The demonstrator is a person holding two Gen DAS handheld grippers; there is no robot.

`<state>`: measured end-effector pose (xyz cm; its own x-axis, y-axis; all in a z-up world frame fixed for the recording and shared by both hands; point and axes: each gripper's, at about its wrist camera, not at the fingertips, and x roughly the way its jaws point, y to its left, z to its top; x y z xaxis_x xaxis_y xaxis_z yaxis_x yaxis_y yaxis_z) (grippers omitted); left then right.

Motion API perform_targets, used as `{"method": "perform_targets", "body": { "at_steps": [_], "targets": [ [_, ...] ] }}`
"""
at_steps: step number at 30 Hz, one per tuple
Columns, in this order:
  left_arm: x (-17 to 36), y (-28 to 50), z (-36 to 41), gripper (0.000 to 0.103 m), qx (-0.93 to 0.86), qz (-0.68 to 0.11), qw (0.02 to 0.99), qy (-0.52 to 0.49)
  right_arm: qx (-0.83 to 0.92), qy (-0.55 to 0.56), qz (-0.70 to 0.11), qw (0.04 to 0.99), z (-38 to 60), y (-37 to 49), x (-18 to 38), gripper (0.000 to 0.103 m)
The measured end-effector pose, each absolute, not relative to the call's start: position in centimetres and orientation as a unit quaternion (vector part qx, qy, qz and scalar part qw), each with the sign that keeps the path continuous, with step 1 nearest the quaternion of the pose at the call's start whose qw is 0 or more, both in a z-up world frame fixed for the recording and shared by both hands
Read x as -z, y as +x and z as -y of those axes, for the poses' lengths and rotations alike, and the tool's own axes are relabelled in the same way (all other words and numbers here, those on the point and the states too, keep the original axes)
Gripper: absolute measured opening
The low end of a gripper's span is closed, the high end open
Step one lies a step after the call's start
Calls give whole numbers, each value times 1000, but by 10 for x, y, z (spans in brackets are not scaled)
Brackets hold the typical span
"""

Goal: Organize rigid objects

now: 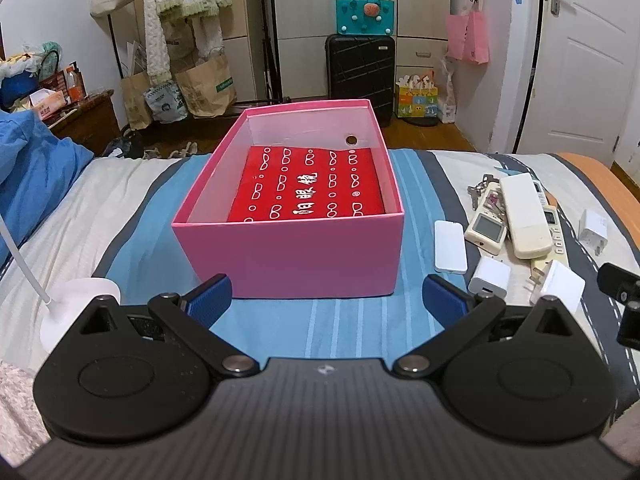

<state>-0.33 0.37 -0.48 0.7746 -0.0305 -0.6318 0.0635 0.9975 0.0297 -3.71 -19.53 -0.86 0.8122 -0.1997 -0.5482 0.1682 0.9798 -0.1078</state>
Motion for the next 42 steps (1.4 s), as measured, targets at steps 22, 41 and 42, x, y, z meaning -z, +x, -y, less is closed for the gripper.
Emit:
{"method": "perform_targets", "body": {
  "at_steps": [22, 41, 42],
  "targets": [
    [8, -2, -3, 103, 25, -344, 938, 35, 104, -30, -296, 949, 196, -36, 10, 103],
    [10, 1, -6, 103, 24, -355, 934, 27, 115, -19, -305, 945, 202, -32, 12, 103],
    [11, 1, -6, 103, 25, -355, 934, 27, 115, -20, -306, 945, 202, -32, 12, 103]
  ]
}}
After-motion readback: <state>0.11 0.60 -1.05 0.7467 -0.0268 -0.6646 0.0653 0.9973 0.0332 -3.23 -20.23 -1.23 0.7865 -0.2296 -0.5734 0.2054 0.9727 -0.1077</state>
